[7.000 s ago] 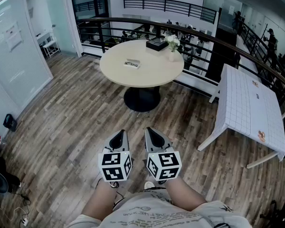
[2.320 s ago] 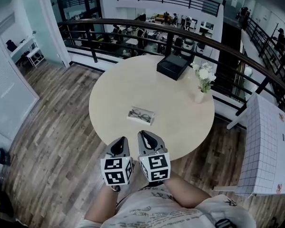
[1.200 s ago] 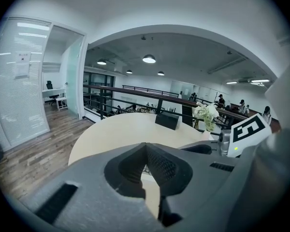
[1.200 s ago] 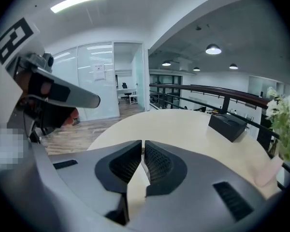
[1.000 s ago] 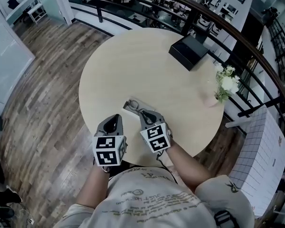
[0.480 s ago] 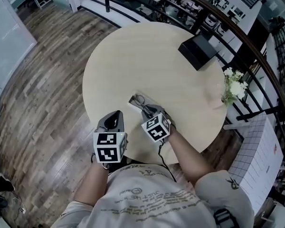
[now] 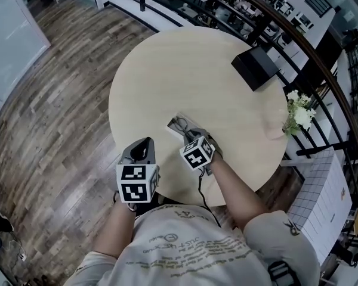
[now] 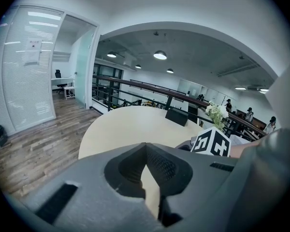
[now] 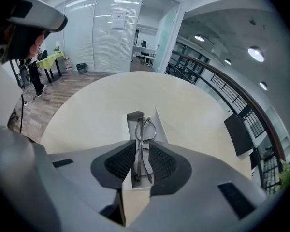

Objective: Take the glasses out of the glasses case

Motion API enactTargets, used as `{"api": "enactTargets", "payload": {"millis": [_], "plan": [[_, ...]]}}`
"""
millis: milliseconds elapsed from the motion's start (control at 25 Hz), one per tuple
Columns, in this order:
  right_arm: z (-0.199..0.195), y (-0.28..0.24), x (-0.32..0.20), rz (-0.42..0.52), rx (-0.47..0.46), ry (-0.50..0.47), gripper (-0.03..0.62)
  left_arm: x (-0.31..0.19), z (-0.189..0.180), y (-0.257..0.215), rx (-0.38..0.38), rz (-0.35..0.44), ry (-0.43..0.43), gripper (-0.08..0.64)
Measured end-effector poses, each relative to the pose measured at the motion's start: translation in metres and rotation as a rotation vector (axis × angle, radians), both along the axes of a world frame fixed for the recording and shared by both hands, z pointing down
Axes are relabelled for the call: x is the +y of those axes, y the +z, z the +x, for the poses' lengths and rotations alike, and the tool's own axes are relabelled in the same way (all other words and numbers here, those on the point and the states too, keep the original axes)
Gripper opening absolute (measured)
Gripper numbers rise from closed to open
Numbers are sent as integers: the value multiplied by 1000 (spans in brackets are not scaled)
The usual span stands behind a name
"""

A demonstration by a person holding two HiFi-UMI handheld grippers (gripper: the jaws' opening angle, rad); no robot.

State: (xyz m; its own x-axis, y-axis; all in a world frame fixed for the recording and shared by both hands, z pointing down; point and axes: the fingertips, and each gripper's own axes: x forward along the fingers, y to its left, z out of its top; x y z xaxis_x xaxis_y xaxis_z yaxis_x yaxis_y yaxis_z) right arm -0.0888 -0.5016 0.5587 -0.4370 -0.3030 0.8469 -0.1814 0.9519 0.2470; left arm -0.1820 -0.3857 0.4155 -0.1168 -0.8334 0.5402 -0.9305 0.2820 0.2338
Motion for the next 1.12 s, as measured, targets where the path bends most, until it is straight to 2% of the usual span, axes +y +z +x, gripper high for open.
{"api": "enactTargets", "payload": {"millis": [600,800,1120], "plan": [[-16,24,-7,7,97,-16,87,9,-12,9,26,-4,-32,6],[-19,29,-8,45,147,-50,86,11,-14,10,30,-7,-36,6],[-17,42,-9,75,227,-57,40,17,-16,14,32,-17,-34,6]]}}
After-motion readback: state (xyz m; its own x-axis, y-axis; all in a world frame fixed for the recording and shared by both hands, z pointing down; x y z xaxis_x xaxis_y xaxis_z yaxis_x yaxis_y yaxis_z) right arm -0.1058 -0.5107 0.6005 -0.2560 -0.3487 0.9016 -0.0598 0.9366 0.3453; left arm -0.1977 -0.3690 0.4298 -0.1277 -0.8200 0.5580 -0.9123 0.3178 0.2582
